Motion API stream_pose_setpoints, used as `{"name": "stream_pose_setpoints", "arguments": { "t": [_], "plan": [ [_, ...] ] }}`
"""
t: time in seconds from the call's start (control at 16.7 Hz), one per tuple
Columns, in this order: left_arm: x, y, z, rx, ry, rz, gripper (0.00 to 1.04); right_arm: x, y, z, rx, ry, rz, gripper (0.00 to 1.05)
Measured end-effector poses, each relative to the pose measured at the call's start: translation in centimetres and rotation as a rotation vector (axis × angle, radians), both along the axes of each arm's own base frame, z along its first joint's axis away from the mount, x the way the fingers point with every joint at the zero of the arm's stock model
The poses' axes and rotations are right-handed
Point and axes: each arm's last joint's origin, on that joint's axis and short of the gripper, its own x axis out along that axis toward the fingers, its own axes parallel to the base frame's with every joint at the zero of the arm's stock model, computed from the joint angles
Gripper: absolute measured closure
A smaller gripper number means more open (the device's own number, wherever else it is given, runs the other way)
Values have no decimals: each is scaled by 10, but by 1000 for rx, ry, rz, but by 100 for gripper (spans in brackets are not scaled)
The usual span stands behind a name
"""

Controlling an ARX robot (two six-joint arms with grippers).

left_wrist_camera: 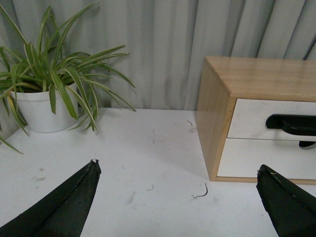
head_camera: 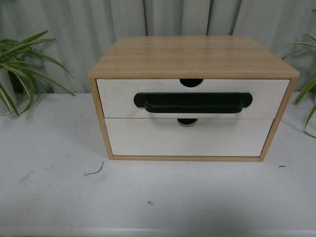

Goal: Pull drawer

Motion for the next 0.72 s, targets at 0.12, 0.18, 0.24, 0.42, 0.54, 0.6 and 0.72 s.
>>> {"name": "stream_pose_setpoints", "arguments": {
  "t": [0.12,0.18,0.24,0.42,0.54,0.6,0.72],
  "plan": [
    [0,0,0,0,0,0,7,0,0,0,0,0,0,6],
    [0,0,0,0,0,0,7,0,0,0,0,0,0,6],
    [0,0,0,0,0,0,7,0,0,0,0,0,0,6],
    [0,0,0,0,0,0,7,0,0,0,0,0,0,6],
    [0,0,0,0,0,0,7,0,0,0,0,0,0,6],
    [0,0,0,0,0,0,7,0,0,0,0,0,0,6],
    [0,0,0,0,0,0,7,0,0,0,0,0,0,6]
  ]
}}
